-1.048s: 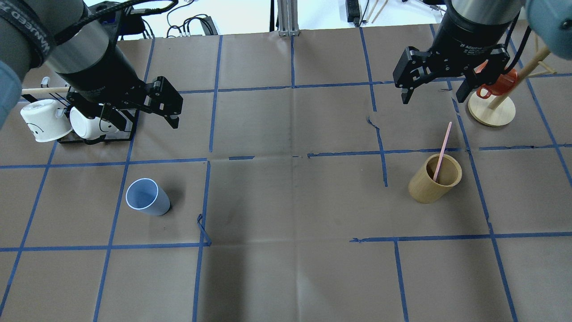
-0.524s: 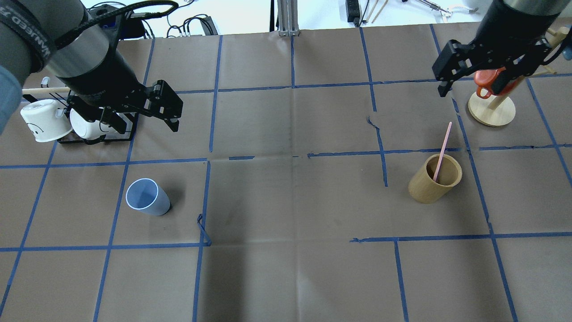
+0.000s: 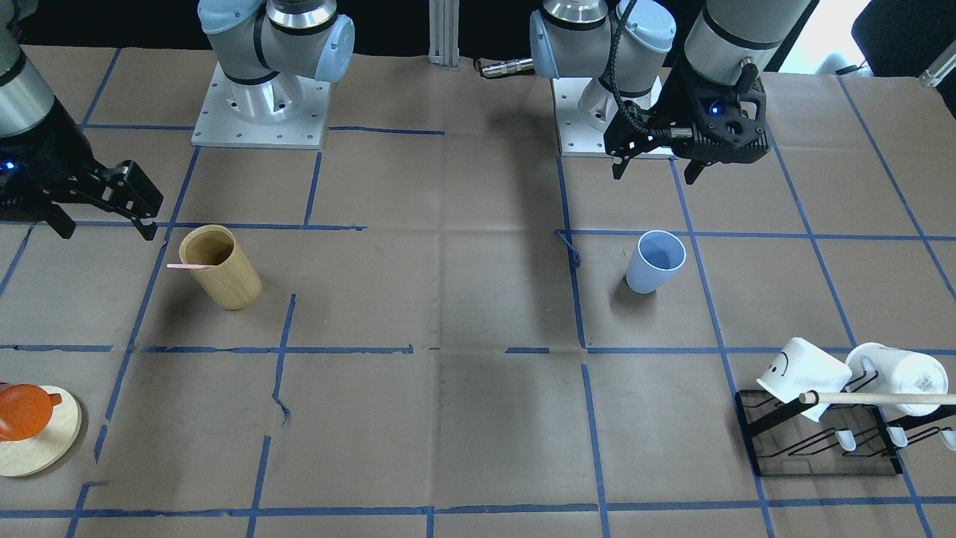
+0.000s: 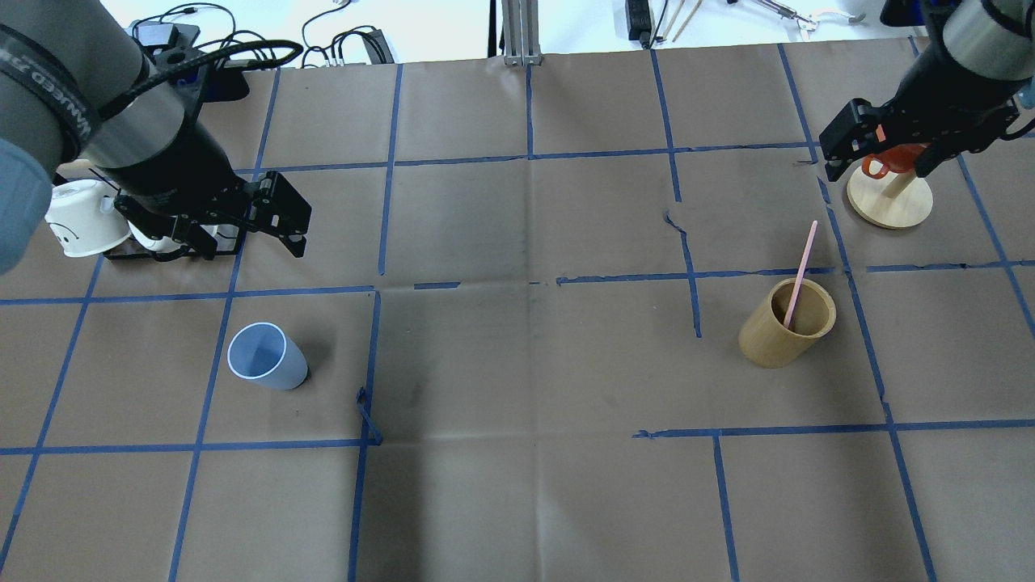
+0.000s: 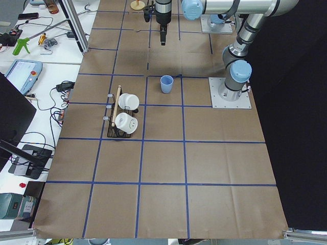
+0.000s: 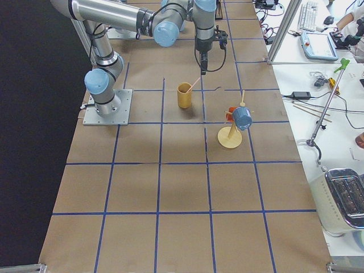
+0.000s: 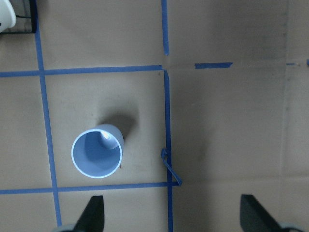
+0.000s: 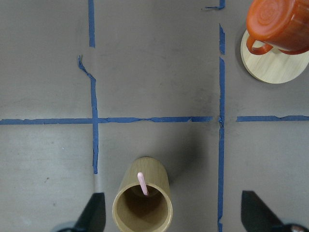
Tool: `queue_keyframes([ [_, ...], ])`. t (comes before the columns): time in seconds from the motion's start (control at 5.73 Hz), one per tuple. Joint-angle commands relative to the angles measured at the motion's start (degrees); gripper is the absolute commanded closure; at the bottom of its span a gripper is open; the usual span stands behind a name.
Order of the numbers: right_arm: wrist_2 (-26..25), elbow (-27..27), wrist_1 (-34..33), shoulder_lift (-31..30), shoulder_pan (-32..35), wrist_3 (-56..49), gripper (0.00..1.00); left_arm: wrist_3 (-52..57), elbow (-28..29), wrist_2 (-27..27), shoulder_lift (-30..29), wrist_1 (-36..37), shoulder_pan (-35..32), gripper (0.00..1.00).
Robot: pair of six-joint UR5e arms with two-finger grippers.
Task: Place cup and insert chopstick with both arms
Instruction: 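Lower left gripper toward light blue cup while right gripper moves toward pink chopstick, then grasp light blue cup with left gripper while right gripper grasps pink chopstick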
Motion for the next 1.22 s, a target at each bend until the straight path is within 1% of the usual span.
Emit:
queue_keyframes([
  [0.0, 0.2, 8.2, -8.9, -0.3, 0.1, 0.3, 0.00, 1.9, -10.7, 3.4, -0.2, 9.9, 3.1, 0.02],
  [0.17, 1.4, 10.8, -9.6, -0.4, 0.2, 0.6, 0.00, 2.1, -15.9, 3.1, -0.7, 15.5, 5.9, 0.02],
  [0.35, 1.5, 11.7, -9.8, -0.4, 0.2, 0.8, 0.00, 2.2, -19.7, 3.1, -1.5, 18.3, 6.4, 0.04],
  [0.52, 1.6, 11.8, -10.2, -0.3, 0.2, 0.8, 0.01, 2.2, -21.3, 3.2, -3.4, 20.8, 6.4, 0.06],
  [0.7, 1.5, 12.1, -14.2, 0.2, 0.3, 0.8, 0.11, 2.1, -21.4, 3.2, -5.5, 20.8, 6.3, 0.19],
  [0.87, 1.5, 12.2, -14.4, 0.2, 0.4, 0.8, 0.24, 2.0, -21.4, 3.2, -6.7, 20.8, 6.3, 0.41],
  [1.05, 1.5, 12.2, -14.4, 0.2, 0.5, 0.7, 0.37, 2.0, -21.4, 3.5, -7.6, 20.7, 6.3, 0.54],
])
